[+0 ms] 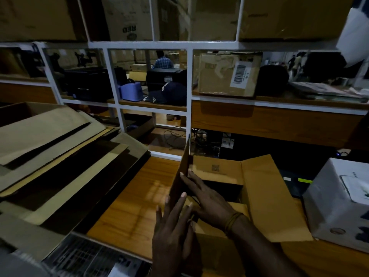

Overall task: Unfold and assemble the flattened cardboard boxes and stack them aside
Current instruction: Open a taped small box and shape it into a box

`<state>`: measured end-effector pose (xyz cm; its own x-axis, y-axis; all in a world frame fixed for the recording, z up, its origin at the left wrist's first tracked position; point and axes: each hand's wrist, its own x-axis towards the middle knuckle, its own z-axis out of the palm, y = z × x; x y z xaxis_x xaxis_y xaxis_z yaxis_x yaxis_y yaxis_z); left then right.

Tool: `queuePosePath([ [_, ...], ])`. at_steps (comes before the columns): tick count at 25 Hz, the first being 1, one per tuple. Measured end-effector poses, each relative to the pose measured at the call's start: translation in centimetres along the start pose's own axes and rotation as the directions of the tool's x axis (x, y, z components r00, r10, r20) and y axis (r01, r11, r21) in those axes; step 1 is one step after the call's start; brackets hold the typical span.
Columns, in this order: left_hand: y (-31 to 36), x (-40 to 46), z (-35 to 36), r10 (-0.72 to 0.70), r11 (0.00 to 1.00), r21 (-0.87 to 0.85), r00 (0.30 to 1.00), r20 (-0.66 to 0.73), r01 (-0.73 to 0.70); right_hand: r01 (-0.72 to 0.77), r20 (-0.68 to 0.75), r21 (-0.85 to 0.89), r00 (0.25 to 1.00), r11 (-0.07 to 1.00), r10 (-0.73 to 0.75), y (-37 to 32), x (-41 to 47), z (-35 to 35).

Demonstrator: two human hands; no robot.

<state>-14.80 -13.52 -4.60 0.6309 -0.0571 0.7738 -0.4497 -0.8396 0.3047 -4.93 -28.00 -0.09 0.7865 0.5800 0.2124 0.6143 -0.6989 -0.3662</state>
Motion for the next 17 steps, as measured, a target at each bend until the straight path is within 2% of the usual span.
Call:
queuePosePath([
  [5,-1.7,0.0,-0.9,-0.218,0.951,0.239,0.973,0.074,0.195,0.057,0.116,0.003,0.992,0.998,-0.057,0.0,1.4,1.4],
  [8,-2.7,-0.6,-0.6,-0.352,0.891,0.363,0.919,0.176,0.272,0.050,0.176,-0.018,0.983,0.999,-0.046,0.2,1.8,2.2],
  [10,-3.1,-0.9,-0.1,-0.448,0.849,0.421,0.858,0.251,0.320,0.035,0.202,-0.033,0.979,0.999,-0.028,0.3,1.9,2.4],
  [13,-2.9,-0.8,0.1,-0.513,0.831,0.417,0.796,0.322,0.368,-0.001,0.208,-0.053,0.978,0.999,0.012,0.0,1.9,2.6],
  [17,-2.6,0.3,-0.3,-0.572,0.819,0.315,0.723,0.387,0.480,-0.060,0.191,-0.093,0.978,0.994,0.077,-0.6,2.2,3.0],
])
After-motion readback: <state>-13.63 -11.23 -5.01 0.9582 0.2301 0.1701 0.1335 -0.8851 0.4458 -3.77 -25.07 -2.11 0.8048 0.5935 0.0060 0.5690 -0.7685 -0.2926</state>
